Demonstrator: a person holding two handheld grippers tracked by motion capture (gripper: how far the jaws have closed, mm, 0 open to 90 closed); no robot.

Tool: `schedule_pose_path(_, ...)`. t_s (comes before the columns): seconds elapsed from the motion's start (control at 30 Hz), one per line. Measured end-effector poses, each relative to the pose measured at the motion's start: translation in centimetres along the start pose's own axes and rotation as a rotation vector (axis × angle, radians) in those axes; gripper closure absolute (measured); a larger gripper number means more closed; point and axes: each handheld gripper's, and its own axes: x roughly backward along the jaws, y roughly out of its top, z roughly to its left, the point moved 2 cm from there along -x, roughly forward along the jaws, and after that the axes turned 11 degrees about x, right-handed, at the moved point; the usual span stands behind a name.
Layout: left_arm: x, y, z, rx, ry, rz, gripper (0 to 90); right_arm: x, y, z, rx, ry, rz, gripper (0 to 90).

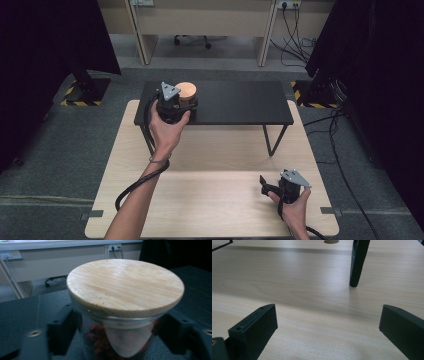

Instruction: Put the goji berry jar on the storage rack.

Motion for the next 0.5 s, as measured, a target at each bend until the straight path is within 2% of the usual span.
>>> schedule_pose_path(0.13,0.5,-0.4,-0.3,-0.005,0.019,-0.035,9.4,0.0,0.0,0.0,0.003,0.0,0.0,1.8)
schedule_pose_path(0.5,1.8,-0.3,-0.4,-0.018,-0.006,-0.019,6.8,0.0,0.0,0.0,0.001,-0.001,0.001,1.8)
